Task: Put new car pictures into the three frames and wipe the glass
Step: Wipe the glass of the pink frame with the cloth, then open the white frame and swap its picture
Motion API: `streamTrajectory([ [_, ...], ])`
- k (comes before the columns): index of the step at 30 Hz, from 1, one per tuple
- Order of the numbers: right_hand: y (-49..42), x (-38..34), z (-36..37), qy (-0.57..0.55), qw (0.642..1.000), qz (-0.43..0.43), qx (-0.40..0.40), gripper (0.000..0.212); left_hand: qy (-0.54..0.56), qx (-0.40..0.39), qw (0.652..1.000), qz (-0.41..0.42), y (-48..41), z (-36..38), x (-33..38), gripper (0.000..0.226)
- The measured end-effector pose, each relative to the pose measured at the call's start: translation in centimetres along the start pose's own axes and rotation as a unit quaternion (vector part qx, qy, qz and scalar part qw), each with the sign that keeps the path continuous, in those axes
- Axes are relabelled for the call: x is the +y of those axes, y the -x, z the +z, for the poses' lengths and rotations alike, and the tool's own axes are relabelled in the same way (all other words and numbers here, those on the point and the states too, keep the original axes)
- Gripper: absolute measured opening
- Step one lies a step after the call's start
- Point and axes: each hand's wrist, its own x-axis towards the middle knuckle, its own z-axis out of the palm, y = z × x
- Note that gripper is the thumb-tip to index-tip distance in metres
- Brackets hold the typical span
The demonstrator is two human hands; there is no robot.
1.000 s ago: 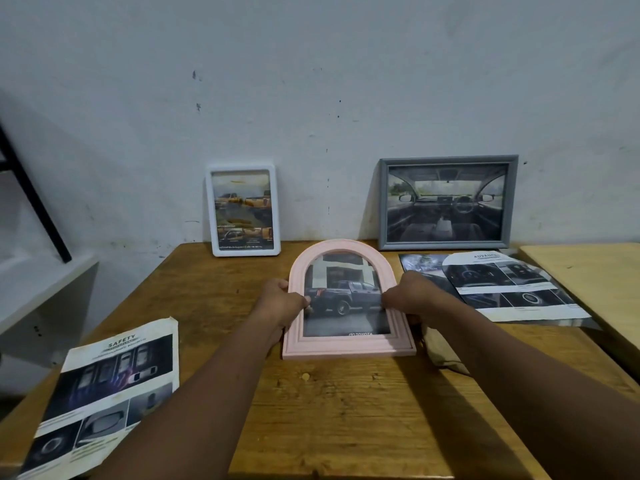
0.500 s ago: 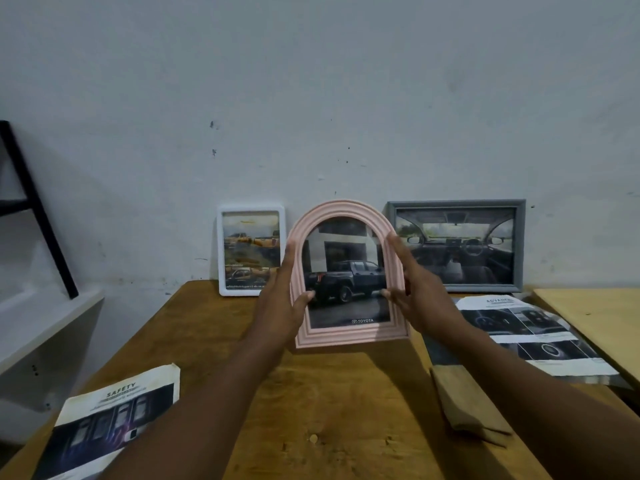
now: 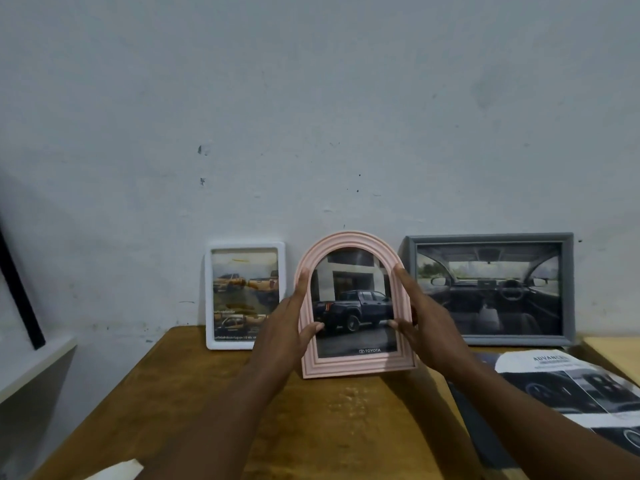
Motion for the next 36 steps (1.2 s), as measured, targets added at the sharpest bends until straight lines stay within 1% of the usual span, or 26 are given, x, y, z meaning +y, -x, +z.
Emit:
streamTrajectory([
  [3,-1.7,0.7,1.1,-0.006,1.0,0.007,0.013,0.102,-0.031,0.012,0.999,0.014,-2.0,0.6,-0.8,0.102],
  [6,-2.7,1.0,2.2,0.007,1.0,0.024,0.01,0.1,-0.073,0.02,0.997,0.016,-3.6,1.3,-1.8,0.102],
  [10,-3.0,1.3,3.5,0.023,0.998,0.058,0.014,0.092,-0.122,0.016,0.992,0.01,-4.2,2.5,-2.2,0.094],
  [16,-2.6,1.1,3.1,0.067,0.996,0.064,0.0,0.088,-0.151,-0.001,0.989,-0.001,-3.9,2.3,-1.9,0.093],
  [18,-2.3,0.8,2.6,0.099,0.993,0.056,0.004,0.08,-0.162,-0.012,0.987,-0.006,-3.5,1.7,-1.4,0.091],
  [20,-1.8,0.1,1.9,0.133,0.989,0.053,0.037,0.064,-0.176,-0.013,0.984,-0.008,-3.1,0.9,-1.0,0.089],
  [23,-1.3,-1.9,0.7,0.112,0.989,0.04,0.086,0.041,-0.191,-0.016,0.981,-0.008,-1.9,-1.2,-0.8,0.086],
  [25,-1.1,-3.9,0.2,0.084,0.994,0.019,0.07,0.033,-0.193,-0.018,0.981,-0.018,-0.9,-2.9,-0.7,0.084],
  [27,-0.9,-6.1,0.3,0.04,0.998,-0.005,0.038,0.031,-0.194,-0.019,0.98,-0.032,0.1,-5.0,-0.9,0.084],
  [30,-0.5,-9.7,1.7,-0.022,0.999,-0.022,-0.021,0.037,-0.196,-0.031,0.979,-0.05,1.2,-8.0,-2.2,0.084],
  [32,-0.4,-12.2,3.4,-0.061,0.996,-0.018,-0.056,0.042,-0.185,-0.022,0.98,-0.066,1.6,-9.6,-3.7,0.082],
  [36,-1.5,-15.2,7.6,-0.101,0.99,-0.023,-0.095,0.049,-0.177,-0.006,0.979,-0.102,1.5,-10.8,-8.1,0.08],
])
